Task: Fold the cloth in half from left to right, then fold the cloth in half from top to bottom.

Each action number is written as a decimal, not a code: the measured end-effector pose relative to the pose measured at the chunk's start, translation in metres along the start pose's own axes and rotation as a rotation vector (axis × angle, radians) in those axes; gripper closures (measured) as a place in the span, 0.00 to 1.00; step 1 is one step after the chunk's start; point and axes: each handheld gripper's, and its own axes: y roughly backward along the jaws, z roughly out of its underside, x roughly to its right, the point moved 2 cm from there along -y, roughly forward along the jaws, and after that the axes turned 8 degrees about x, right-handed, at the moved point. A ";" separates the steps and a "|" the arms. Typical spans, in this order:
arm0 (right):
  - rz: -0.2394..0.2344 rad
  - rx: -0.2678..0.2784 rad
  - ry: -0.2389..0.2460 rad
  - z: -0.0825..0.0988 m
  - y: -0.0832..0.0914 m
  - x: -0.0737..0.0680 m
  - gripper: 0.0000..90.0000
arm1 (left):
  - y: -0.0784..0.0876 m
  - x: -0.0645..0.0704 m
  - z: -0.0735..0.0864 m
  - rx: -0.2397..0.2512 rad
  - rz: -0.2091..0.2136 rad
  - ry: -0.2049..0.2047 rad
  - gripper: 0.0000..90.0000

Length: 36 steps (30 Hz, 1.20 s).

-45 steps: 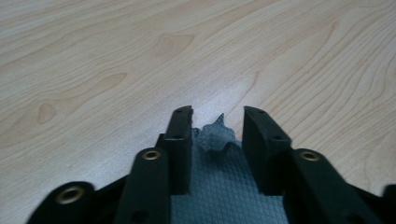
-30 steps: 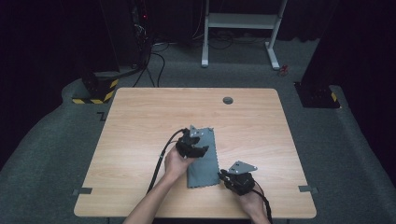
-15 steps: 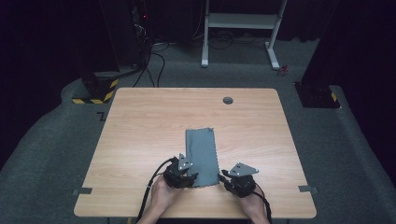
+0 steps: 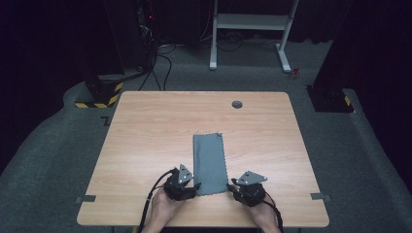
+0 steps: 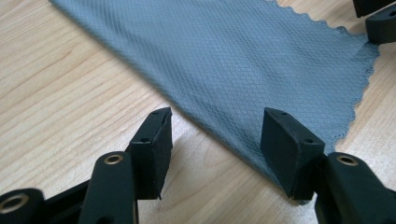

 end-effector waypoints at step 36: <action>-0.070 -0.008 0.033 0.001 -0.006 -0.017 0.84 | 0.013 -0.004 0.016 0.057 0.020 0.005 0.50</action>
